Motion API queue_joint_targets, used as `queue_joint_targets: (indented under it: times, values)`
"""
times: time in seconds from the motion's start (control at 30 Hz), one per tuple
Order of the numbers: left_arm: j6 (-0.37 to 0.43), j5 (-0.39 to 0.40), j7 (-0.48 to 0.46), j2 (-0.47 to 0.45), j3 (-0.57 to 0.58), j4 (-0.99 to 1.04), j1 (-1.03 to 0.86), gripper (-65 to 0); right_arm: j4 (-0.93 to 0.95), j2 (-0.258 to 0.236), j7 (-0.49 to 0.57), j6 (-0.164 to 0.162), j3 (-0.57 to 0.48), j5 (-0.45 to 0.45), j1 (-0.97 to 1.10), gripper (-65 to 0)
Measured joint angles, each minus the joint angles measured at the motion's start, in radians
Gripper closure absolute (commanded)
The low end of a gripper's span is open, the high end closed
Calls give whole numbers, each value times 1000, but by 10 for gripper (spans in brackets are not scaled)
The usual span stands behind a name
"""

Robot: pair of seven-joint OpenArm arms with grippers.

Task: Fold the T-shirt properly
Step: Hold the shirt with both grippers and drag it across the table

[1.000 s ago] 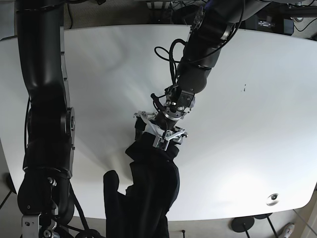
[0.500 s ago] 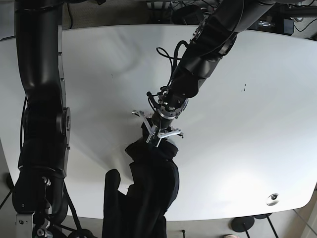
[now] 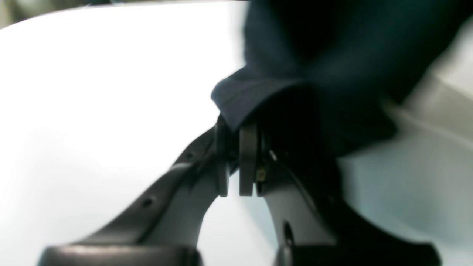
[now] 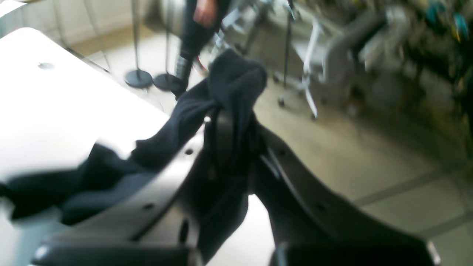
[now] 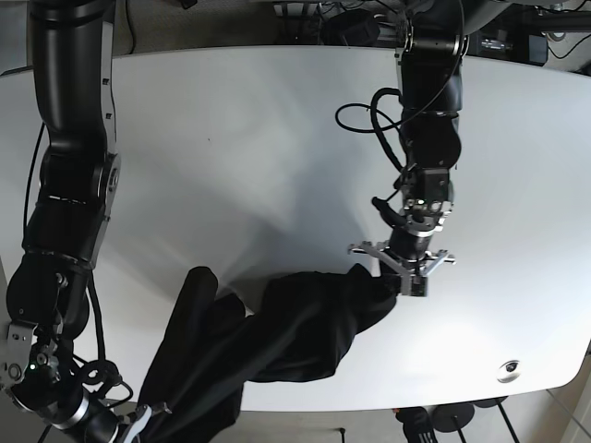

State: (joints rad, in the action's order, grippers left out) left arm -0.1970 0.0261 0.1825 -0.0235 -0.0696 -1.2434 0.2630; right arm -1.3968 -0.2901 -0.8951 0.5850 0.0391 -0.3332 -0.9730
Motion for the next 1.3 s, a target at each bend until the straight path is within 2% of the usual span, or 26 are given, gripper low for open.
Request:
queue_joint_targets:
  times: [0.07, 0.13, 0.2, 0.23, 0.37, 0.5, 0.6, 0.7, 0.8, 0.93, 1.03, 1.17, 1.3]
  values:
    - [-76, -3, 71, -27, -92, -63, -3, 0, 22, -12, 61, 0, 0, 62, 34, -21]
    - [-97, -6, 148, -62, -161, -138, 33, 0, 84, -3, 119, 3, -2, 106, 41, -21]
    - [-130, -6, 196, -98, -193, -179, 95, 0, 161, 3, 184, 16, -5, 111, 31, -21]
    - [-156, -7, 250, -122, -211, -185, 162, 0, 227, 5, 213, 13, -6, 129, 7, -21]
    - [-197, -6, 347, -195, -251, -183, 351, 0, 375, 2, 243, 10, -6, 129, -115, -21]
    - [-209, -5, 381, -289, -262, -117, 554, 0, 432, 2, 294, 7, -2, 125, -243, -21]
    - [-212, -2, 381, -346, -292, -87, 614, 0, 423, -9, 311, 6, 5, 117, -259, -21]
    - [-228, -3, 383, -349, -337, -87, 542, 0, 399, -17, 310, 4, 37, 116, -171, -21]
    - [-249, -2, 400, -331, -405, -84, 390, 0, 286, -20, 261, 5, 109, 120, 63, -21]
    - [-255, -2, 392, -304, -464, -84, 238, 0, 163, -14, 266, 11, 173, 119, 300, -21]
    - [-362, -3, 394, -258, -539, -84, 104, 0, 62, -10, 264, 10, 204, 117, 518, -21]
    - [-381, 1, 393, -224, -623, -83, -53, 0, -41, -6, 264, 15, 295, 116, 783, -21]
    - [-425, -5, 396, -198, -636, -158, -200, 0, -122, 48, 271, 18, 427, 108, 1000, -21]
